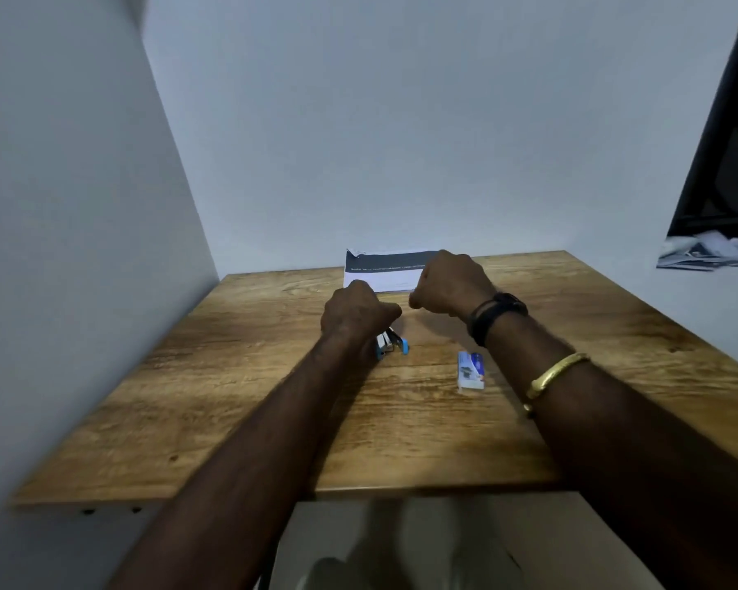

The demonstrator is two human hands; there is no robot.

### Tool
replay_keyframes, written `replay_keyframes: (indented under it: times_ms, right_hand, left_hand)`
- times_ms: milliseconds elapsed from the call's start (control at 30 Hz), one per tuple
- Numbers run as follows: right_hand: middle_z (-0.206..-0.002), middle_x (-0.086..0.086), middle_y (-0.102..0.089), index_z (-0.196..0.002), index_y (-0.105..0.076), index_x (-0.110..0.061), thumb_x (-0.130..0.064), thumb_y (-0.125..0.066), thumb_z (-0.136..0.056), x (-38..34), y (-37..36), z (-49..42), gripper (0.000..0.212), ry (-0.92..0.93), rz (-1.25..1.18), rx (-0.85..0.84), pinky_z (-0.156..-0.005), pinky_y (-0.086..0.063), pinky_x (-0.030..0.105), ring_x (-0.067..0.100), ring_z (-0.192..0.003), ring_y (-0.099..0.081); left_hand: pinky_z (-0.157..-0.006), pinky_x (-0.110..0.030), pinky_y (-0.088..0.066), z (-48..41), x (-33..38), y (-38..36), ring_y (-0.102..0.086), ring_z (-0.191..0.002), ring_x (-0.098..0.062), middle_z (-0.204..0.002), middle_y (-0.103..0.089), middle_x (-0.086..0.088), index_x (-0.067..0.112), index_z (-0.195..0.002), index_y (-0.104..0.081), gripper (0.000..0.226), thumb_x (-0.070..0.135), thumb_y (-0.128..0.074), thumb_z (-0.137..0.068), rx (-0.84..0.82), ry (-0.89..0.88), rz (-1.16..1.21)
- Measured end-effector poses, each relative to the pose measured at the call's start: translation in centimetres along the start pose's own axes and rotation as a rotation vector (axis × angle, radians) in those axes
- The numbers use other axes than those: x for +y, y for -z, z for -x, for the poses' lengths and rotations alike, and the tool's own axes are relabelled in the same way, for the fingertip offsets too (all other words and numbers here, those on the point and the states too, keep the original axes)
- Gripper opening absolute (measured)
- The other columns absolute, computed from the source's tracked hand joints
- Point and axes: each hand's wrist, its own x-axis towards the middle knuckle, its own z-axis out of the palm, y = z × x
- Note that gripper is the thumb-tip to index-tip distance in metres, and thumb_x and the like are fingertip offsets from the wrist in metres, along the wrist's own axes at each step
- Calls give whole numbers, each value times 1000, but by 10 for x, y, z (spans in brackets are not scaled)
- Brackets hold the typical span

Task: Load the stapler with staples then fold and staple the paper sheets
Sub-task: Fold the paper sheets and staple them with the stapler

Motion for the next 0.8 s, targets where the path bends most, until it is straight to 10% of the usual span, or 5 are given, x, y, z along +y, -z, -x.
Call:
replay_keyframes:
  times_ms: [267, 433, 533, 800]
  right_hand:
    - [-99, 6, -62, -100, -58, -19, -46, -81, -77, 1, 21, 50, 43, -21, 266, -287, -90, -60, 44, 28, -100, -69]
    - [-75, 0, -65, -77, -66, -17, -35, -77, -83, 7, 21, 56, 22, -15, 298, -360, -65, -58, 30, 16, -64, -63]
    - [-77, 4, -67, -78, -63, -13, -26, -79, -83, 10, 15, 51, 22, -3, 273, -337, -76, -64, 35, 18, -62, -65]
    - [-65, 2, -56, -70, -54, -16, -17, -77, -71, 4, -1, 24, 23, 45, 157, -66, -45, -39, 22, 19, -62, -62]
  left_hand:
    - [-71, -31, -51, 29, 2, -1, -70, -95, -27, -97, -75, -9, 10, -96, -74, 36, 38, -76, -74, 11, -11, 3]
    - [-70, -30, -51, 33, 1, -2, -70, -95, -28, -99, -74, -10, 10, -96, -73, 35, 36, -76, -75, 33, -7, 9]
    - [-64, -29, -44, 33, 2, -4, -70, -91, -28, -96, -74, -11, 9, -94, -74, 32, 34, -76, -74, 50, -8, 15]
    - [-66, -30, -47, 27, 2, -7, -71, -92, -27, -96, -75, -11, 8, -95, -74, 32, 32, -79, -75, 77, 5, 25]
